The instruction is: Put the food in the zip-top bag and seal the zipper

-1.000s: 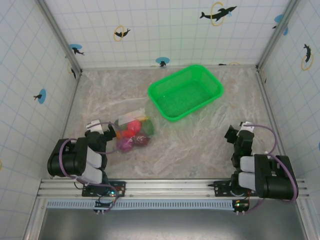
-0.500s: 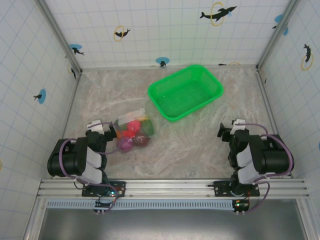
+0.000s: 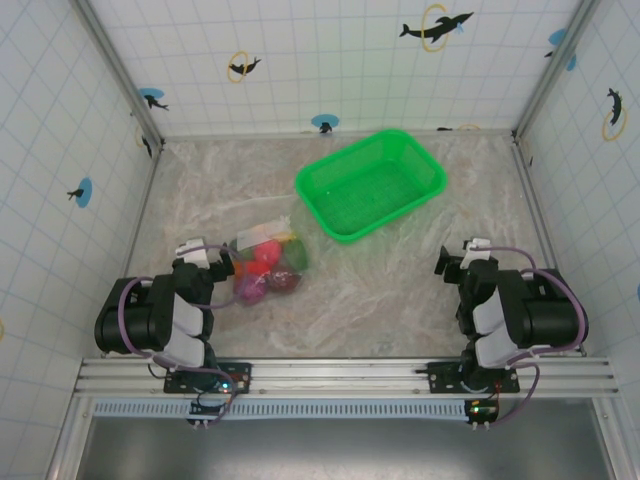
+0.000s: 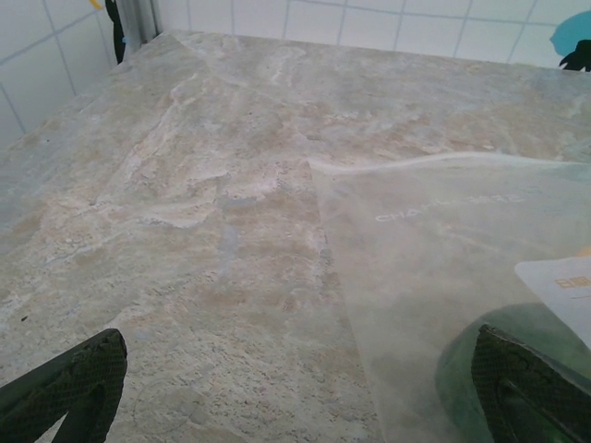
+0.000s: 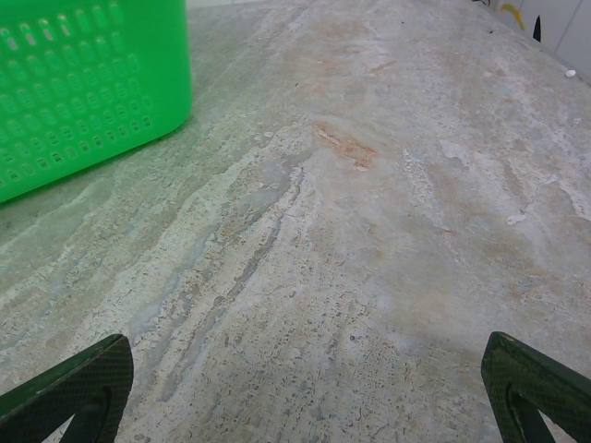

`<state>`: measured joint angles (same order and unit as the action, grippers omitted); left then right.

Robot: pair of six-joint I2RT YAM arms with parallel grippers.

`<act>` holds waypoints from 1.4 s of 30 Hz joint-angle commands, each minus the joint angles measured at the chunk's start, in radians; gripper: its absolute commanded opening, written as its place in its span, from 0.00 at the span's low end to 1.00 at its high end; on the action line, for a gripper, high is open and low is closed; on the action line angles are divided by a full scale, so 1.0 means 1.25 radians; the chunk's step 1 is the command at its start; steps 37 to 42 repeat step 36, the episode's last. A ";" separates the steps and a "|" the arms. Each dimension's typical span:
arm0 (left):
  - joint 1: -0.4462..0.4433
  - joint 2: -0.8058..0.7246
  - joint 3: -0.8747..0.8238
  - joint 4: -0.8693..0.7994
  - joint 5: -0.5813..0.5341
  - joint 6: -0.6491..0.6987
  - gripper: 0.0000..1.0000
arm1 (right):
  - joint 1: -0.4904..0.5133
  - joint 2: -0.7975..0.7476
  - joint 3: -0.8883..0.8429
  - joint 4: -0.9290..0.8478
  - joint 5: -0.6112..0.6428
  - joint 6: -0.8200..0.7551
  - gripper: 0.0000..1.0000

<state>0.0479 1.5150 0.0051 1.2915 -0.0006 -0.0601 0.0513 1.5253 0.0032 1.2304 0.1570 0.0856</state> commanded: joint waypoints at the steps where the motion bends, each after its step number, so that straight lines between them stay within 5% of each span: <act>1: 0.000 0.005 -0.004 0.008 -0.020 -0.007 0.98 | -0.002 -0.007 -0.005 0.025 0.006 -0.008 1.00; 42: -0.015 -0.002 -0.002 -0.014 -0.045 -0.003 0.98 | -0.002 -0.006 -0.005 0.026 0.005 -0.008 1.00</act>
